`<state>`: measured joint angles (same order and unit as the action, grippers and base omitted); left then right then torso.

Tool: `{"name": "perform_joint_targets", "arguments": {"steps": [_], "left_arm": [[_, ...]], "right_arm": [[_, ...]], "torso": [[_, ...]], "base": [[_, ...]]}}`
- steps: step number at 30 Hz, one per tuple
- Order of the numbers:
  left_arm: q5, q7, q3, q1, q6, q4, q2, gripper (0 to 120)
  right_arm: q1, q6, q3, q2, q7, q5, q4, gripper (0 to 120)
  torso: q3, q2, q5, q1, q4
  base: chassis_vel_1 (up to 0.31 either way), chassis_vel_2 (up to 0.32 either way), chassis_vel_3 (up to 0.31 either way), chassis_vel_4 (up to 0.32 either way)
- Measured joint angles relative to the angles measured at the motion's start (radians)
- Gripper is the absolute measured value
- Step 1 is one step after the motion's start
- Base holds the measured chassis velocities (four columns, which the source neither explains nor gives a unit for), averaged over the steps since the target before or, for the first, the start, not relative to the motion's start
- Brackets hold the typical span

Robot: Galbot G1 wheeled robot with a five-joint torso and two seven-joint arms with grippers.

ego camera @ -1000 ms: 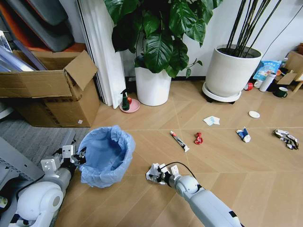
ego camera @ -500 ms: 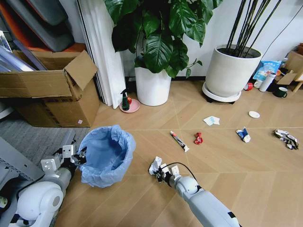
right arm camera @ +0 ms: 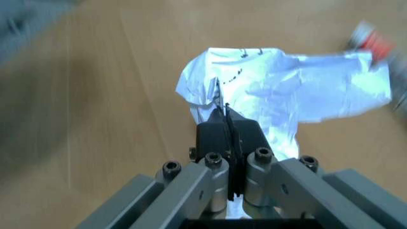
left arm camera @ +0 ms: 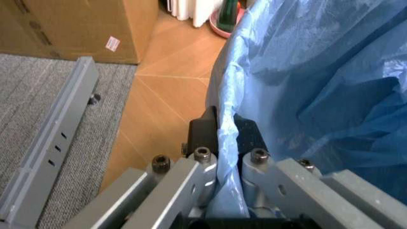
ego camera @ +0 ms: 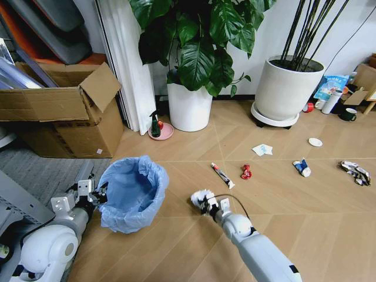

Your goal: Pick up the trash bin and place the garbage on the floor into it.

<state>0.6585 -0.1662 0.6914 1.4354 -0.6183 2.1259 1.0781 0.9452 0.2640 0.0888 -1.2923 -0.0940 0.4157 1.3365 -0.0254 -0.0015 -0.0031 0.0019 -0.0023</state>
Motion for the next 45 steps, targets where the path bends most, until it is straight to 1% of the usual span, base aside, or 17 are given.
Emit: {"name": "perform_joint_targets", "arguments": {"steps": [2, 5, 7, 8, 12, 16, 17, 18, 19, 21, 23, 25, 26, 29, 35, 44, 45], "left_arm": [[0.016, 0.003, -0.006, -0.01, -0.007, -0.014, -0.012, 0], [0.022, 0.004, -0.012, -0.016, -0.01, -0.021, -0.018, 0], [0.031, 0.019, -0.03, -0.031, -0.017, -0.044, -0.041, 0], [0.031, 0.019, -0.03, -0.031, -0.017, -0.044, -0.041, 0], [0.051, 0.05, -0.062, -0.073, -0.031, -0.088, -0.088, 0], [0.088, 0.06, -0.084, -0.112, -0.049, -0.115, -0.114, 0], [0.096, 0.062, -0.09, -0.123, -0.055, -0.123, -0.121, 0], [0.096, 0.062, -0.09, -0.123, -0.055, -0.123, -0.121, 0], [0.101, 0.064, -0.095, -0.131, -0.06, -0.13, -0.126, 0], [0.111, 0.079, -0.1, -0.139, -0.076, -0.145, -0.139, 0], [0.111, 0.082, -0.1, -0.139, -0.078, -0.147, -0.141, 0], [0.111, 0.092, -0.103, -0.141, -0.085, -0.152, -0.148, 0], [0.111, 0.092, -0.103, -0.141, -0.085, -0.152, -0.148, 0], [0.113, 0.096, -0.115, -0.153, -0.091, -0.155, -0.154, 0], [0.117, 0.097, -0.119, -0.165, -0.093, -0.164, -0.159, 0], [0.119, 0.099, -0.115, -0.172, -0.093, -0.171, -0.156, 0], [0.12, 0.099, -0.115, -0.175, -0.092, -0.171, -0.156, 0]], "right_arm": [[-0.002, 0.002, 0.02, 0.026, 0.011, 0.034, 0.087, 0], [-0.004, 0.005, 0.025, 0.035, 0.018, 0.048, 0.121, 0], [-0.023, 0.023, 0.035, 0.065, 0.034, 0.09, 0.237, 0], [-0.023, 0.023, 0.035, 0.065, 0.034, 0.09, 0.237, 0], [-0.113, 0.067, 0.01, 0.153, 0.07, 0.204, 0.438, 0], [-0.218, 0.088, -0.04, 0.211, 0.076, 0.301, 0.527, 0], [-0.244, 0.093, -0.061, 0.22, 0.079, 0.333, 0.543, 0], [-0.244, 0.093, -0.061, 0.22, 0.079, 0.333, 0.543, 0], [-0.271, 0.098, -0.086, 0.225, 0.081, 0.366, 0.559, 0], [-0.343, 0.103, -0.17, 0.231, 0.086, 0.445, 0.596, 0], [-0.354, 0.104, -0.193, 0.23, 0.086, 0.457, 0.601, 0], [-0.403, 0.104, -0.28, 0.211, 0.09, 0.498, 0.614, 0], [-0.403, 0.104, -0.28, 0.211, 0.09, 0.498, 0.614, 0], [-0.445, 0.109, -0.385, 0.173, 0.113, 0.539, 0.626, 0], [-0.426, 0.115, -0.477, 0.168, 0.128, 0.541, 0.64, 0], [-0.385, 0.137, -0.524, 0.169, 0.131, 0.506, 0.635, 0], [-0.381, 0.139, -0.531, 0.172, 0.131, 0.494, 0.627, 7]], "torso": [[0.0, 0.0, 0.0001, 0.0, 0.0], [0.0, 0.0, 0.0001, 0.0, -0.0001], [0.0, 0.0, 0.0002, 0.0, -0.0001], [0.0, 0.0, 0.0002, 0.0, -0.0001], [0.0, 0.0, -0.0002, 0.0, 0.0], [0.0, 0.0, -0.0004, 0.0, 0.0001], [0.0, 0.0, -0.0002, 0.0, -0.0004], [0.0, 0.0, -0.0002, 0.0, -0.0004], [0.0, 0.0, 0.0003, 0.0, -0.0002], [0.0, 0.0, -0.0005, 0.0, -0.0001], [0.0, 0.0, -0.0003, 0.0, 0.0002], [0.0, 0.0, -0.0002, 0.0, 0.0002], [0.0, 0.0, -0.0002, 0.0, 0.0002], [0.0, 0.0, -0.0002, 0.0, 0.0003], [0.0, 0.0, -0.0001, 0.0, -0.0001], [0.0, 0.0, -0.0001, 0.0, 0.0], [0.0, 0.0, 0.0, 0.0, 0.0]], "base": [[0.0, 0.0, 0.0, 0.0], [0.0, 0.0, 0.0, 0.0], [0.0, 0.0, 0.0, 0.0], [0.0, 0.0, 0.0, 0.0], [0.0, 0.0, 0.0, 0.0], [0.0, 0.0, 0.0, 0.0], [0.0, 0.0, 0.0, 0.0], [0.0, 0.0, 0.0, 0.0], [0.0, 0.0, 0.0, 0.0], [0.0, 0.0, 0.0, 0.0], [0.0, 0.0, 0.0, 0.0], [0.0, 0.0, 0.0, 0.0], [0.0, 0.0, 0.0, 0.0], [0.0, 0.0, 0.0, 0.0], [0.0, 0.0, 0.0, 0.0], [0.0, 0.0, 0.0, 0.0], [0.0, 0.0, 0.0, 0.0]]}}
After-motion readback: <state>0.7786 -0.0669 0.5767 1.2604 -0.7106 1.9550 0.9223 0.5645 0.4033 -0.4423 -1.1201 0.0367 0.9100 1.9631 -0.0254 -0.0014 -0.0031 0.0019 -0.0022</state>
